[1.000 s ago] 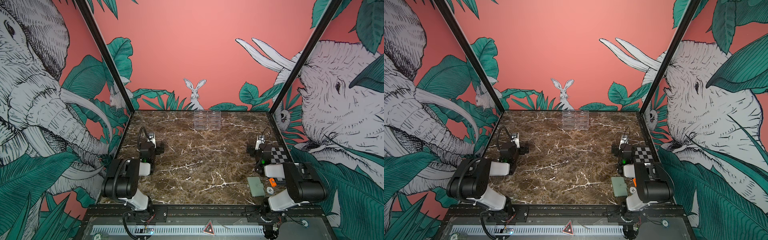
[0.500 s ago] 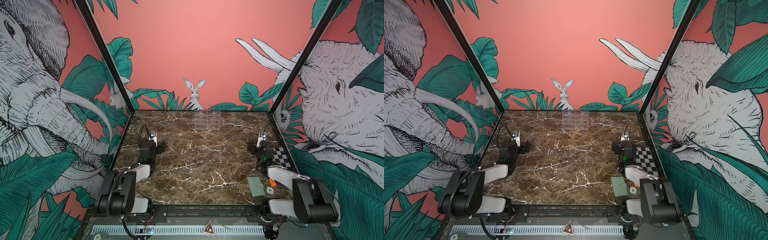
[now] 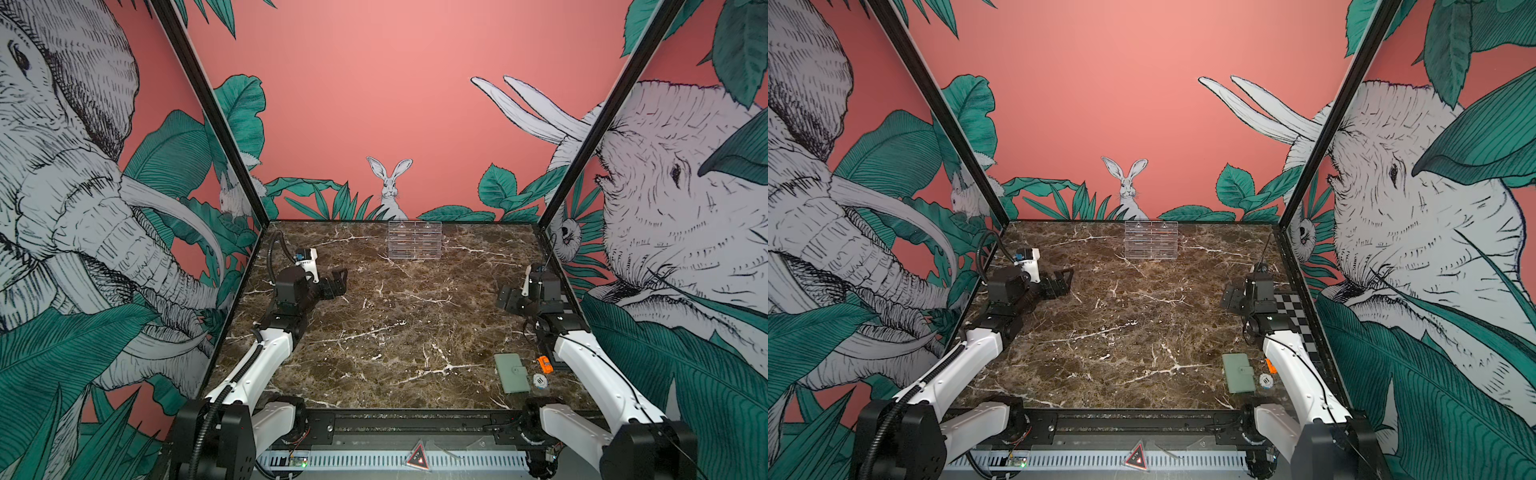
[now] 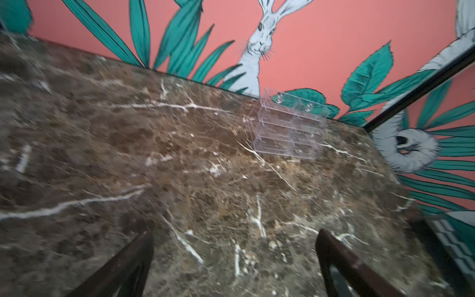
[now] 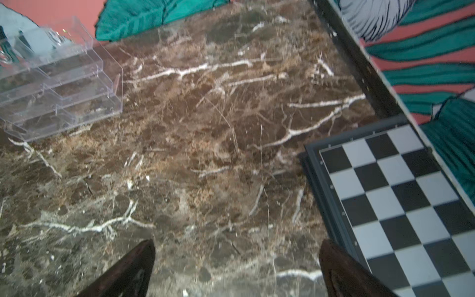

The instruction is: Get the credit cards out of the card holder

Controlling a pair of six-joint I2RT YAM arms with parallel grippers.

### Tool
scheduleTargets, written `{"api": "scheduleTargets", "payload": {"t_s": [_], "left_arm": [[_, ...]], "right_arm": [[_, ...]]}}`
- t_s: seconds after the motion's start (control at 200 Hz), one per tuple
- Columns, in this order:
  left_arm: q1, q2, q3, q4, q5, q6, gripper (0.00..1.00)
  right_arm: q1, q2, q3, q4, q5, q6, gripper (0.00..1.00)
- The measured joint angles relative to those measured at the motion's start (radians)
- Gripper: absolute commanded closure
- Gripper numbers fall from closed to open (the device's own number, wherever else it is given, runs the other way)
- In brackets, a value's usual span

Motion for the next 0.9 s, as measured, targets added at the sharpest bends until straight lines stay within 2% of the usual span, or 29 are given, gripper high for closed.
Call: {"api": "scheduleTargets", "payload": {"t_s": [0.12,0.225,0.41,0.58,0.775,0.9], "left_arm": [[-0.013,-0.004,-0.011,-0.018,0.102,-0.107,0.01],[-0.041,-0.037,-0.016,-0.035,0.147,-0.166,0.01],[-0.095,-0.105,-0.021,-0.063,0.169,-0.208,0.01],[-0.130,-0.109,-0.039,-0.080,0.164,-0.226,0.01],[-0.152,-0.109,-0.053,-0.093,0.152,-0.240,0.01],[-0.162,-0.098,-0.053,-0.092,0.150,-0.248,0.01]], "right_arm": [[0.065,-0.031,0.002,-0.146,0.003,0.051,0.02],[0.179,-0.037,0.007,-0.251,0.032,0.098,0.02],[0.387,-0.017,0.015,-0.390,0.112,0.197,0.03],[0.499,0.016,-0.010,-0.451,0.148,0.305,0.05],[0.579,0.055,-0.056,-0.486,0.154,0.414,0.15],[0.612,0.052,-0.095,-0.509,0.153,0.479,0.25]]}}
